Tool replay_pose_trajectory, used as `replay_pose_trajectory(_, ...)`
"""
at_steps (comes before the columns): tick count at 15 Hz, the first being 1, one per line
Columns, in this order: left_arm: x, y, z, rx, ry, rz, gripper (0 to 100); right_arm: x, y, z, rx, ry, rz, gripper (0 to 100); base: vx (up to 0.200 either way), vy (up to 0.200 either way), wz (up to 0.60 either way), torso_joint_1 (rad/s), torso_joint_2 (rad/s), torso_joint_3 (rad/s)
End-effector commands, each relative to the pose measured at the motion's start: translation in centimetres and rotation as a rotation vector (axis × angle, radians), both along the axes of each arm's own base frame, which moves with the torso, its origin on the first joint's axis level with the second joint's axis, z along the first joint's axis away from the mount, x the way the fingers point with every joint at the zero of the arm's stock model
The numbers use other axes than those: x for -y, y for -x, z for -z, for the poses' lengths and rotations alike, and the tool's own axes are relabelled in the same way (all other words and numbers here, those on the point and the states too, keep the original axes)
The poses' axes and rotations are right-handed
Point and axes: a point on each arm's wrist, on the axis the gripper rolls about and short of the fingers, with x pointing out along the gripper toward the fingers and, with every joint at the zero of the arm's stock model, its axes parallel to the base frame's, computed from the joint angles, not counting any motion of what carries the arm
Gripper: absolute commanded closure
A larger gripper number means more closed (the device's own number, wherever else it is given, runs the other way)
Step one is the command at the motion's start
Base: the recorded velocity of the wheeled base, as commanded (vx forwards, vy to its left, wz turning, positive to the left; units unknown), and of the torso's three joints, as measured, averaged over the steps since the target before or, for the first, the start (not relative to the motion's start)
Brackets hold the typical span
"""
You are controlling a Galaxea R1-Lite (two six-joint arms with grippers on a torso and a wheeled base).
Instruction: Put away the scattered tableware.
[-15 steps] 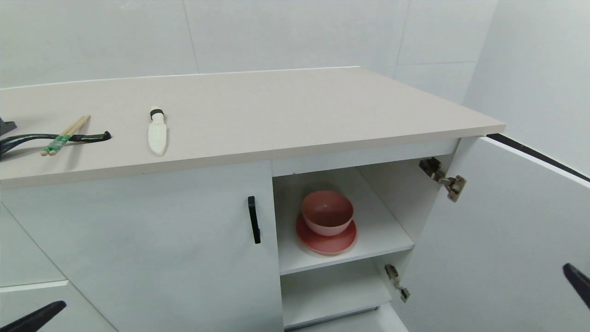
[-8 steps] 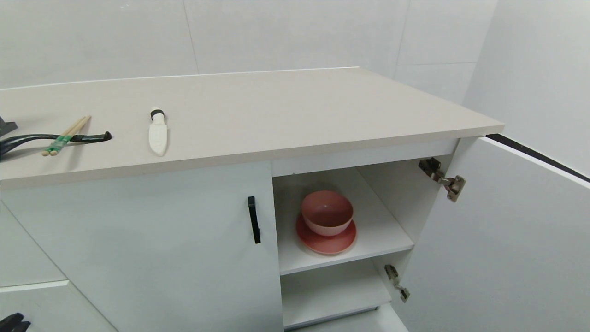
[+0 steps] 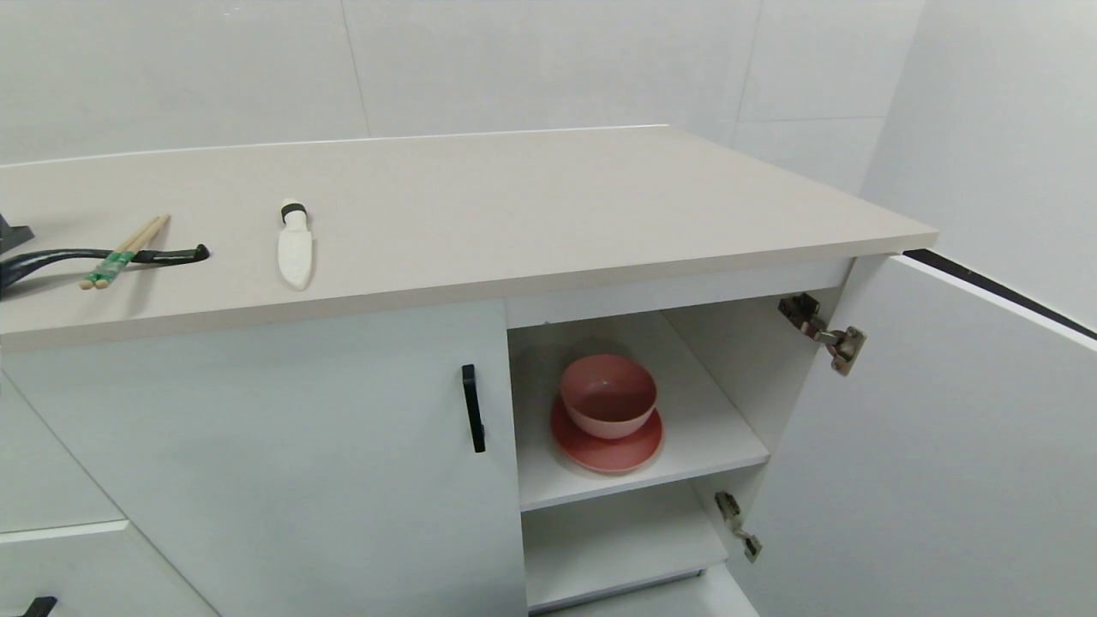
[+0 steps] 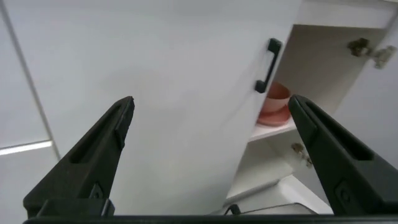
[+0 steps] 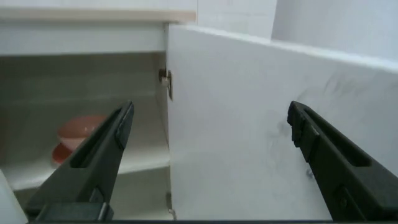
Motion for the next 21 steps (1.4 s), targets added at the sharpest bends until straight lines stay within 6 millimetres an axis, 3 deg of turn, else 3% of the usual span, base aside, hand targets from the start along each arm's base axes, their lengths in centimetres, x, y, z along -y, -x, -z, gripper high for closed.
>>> replay_pose_trajectory(1, -0.1, -0.3, 1.2, -0.03, -0.035, -0.044, 0, 0.1, -0.4, 2.1, -0.096, 0.003, 0.024, 0, 0.0, 0.0, 0.0, 0.0, 0.0, 0.0)
replay_pose_trajectory(5, -0.4, -0.3, 2.0, -0.107, -0.069, -0.161, 0, 0.1, -0.4, 2.8, -0.164, 0.007, 0.049, 0, 0.0, 0.0, 0.0, 0.0, 0.0, 0.0)
replay_pose_trajectory(6, -0.6, -0.3, 2.1, -0.121, -0.092, -0.275, 0, 0.1, -0.4, 2.8, -0.164, -0.02, 0.047, 0, 0.0, 0.0, 0.0, 0.0, 0.0, 0.0)
replay_pose_trajectory(14, -0.6, -0.3, 2.6, -0.15, -0.111, -0.266, 0, 0.1, -0.4, 2.8, -0.163, -0.017, 0.045, 0, 0.0, 0.0, 0.0, 0.0, 0.0, 0.0)
replay_pose_trajectory(21, -0.6, 0.2, 2.7, -0.085, -0.139, -0.22, 0, 0.1, -0.4, 2.8, -0.165, 0.02, 0.048, 0, -0.2, 0.0, 0.0, 0.002, 0.0, 0.004)
